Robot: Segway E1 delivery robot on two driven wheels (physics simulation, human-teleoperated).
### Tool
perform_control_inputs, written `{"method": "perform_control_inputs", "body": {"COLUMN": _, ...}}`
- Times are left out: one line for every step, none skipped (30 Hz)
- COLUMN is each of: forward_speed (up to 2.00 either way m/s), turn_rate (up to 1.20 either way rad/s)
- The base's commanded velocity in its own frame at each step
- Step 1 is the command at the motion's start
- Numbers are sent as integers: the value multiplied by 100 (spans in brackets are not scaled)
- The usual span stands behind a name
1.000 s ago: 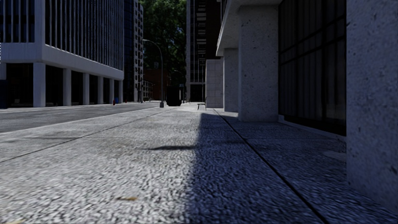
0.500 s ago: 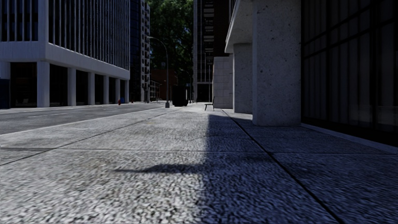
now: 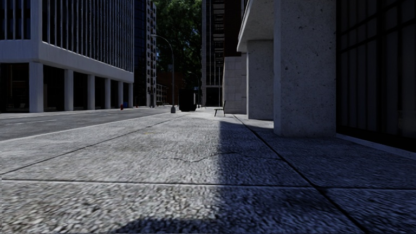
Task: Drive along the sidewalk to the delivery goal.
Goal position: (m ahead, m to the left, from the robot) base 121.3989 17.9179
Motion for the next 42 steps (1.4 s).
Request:
{"method": "perform_control_inputs", "body": {"forward_speed": 200, "turn_rate": 0}}
{"method": "perform_control_inputs", "body": {"forward_speed": 200, "turn_rate": 0}}
{"method": "perform_control_inputs", "body": {"forward_speed": 200, "turn_rate": 0}}
{"method": "perform_control_inputs", "body": {"forward_speed": 200, "turn_rate": 0}}
{"method": "perform_control_inputs", "body": {"forward_speed": 200, "turn_rate": 0}}
{"method": "perform_control_inputs", "body": {"forward_speed": 200, "turn_rate": 0}}
{"method": "perform_control_inputs", "body": {"forward_speed": 200, "turn_rate": 0}}
{"method": "perform_control_inputs", "body": {"forward_speed": 200, "turn_rate": 0}}
{"method": "perform_control_inputs", "body": {"forward_speed": 200, "turn_rate": 0}}
{"method": "perform_control_inputs", "body": {"forward_speed": 200, "turn_rate": 0}}
{"method": "perform_control_inputs", "body": {"forward_speed": 200, "turn_rate": 0}}
{"method": "perform_control_inputs", "body": {"forward_speed": 200, "turn_rate": 0}}
{"method": "perform_control_inputs", "body": {"forward_speed": 200, "turn_rate": 0}}
{"method": "perform_control_inputs", "body": {"forward_speed": 200, "turn_rate": 0}}
{"method": "perform_control_inputs", "body": {"forward_speed": 200, "turn_rate": 0}}
{"method": "perform_control_inputs", "body": {"forward_speed": 200, "turn_rate": 0}}
{"method": "perform_control_inputs", "body": {"forward_speed": 200, "turn_rate": 0}}
{"method": "perform_control_inputs", "body": {"forward_speed": 200, "turn_rate": 0}}
{"method": "perform_control_inputs", "body": {"forward_speed": 200, "turn_rate": 0}}
{"method": "perform_control_inputs", "body": {"forward_speed": 200, "turn_rate": 0}}
{"method": "perform_control_inputs", "body": {"forward_speed": 200, "turn_rate": 0}}
{"method": "perform_control_inputs", "body": {"forward_speed": 200, "turn_rate": 0}}
{"method": "perform_control_inputs", "body": {"forward_speed": 200, "turn_rate": 0}}
{"method": "perform_control_inputs", "body": {"forward_speed": 200, "turn_rate": 0}}
{"method": "perform_control_inputs", "body": {"forward_speed": 200, "turn_rate": 0}}
{"method": "perform_control_inputs", "body": {"forward_speed": 200, "turn_rate": 0}}
{"method": "perform_control_inputs", "body": {"forward_speed": 200, "turn_rate": 0}}
{"method": "perform_control_inputs", "body": {"forward_speed": 200, "turn_rate": 0}}
{"method": "perform_control_inputs", "body": {"forward_speed": 200, "turn_rate": 0}}
{"method": "perform_control_inputs", "body": {"forward_speed": 200, "turn_rate": 0}}
{"method": "perform_control_inputs", "body": {"forward_speed": 200, "turn_rate": 0}}
{"method": "perform_control_inputs", "body": {"forward_speed": 200, "turn_rate": 0}}
{"method": "perform_control_inputs", "body": {"forward_speed": 200, "turn_rate": 0}}
{"method": "perform_control_inputs", "body": {"forward_speed": 200, "turn_rate": 0}}
{"method": "perform_control_inputs", "body": {"forward_speed": 200, "turn_rate": 0}}
{"method": "perform_control_inputs", "body": {"forward_speed": 200, "turn_rate": 0}}
{"method": "perform_control_inputs", "body": {"forward_speed": 200, "turn_rate": 0}}
{"method": "perform_control_inputs", "body": {"forward_speed": 200, "turn_rate": 0}}
{"method": "perform_control_inputs", "body": {"forward_speed": 200, "turn_rate": 0}}
{"method": "perform_control_inputs", "body": {"forward_speed": 200, "turn_rate": 0}}
{"method": "perform_control_inputs", "body": {"forward_speed": 200, "turn_rate": 0}}
{"method": "perform_control_inputs", "body": {"forward_speed": 200, "turn_rate": 0}}
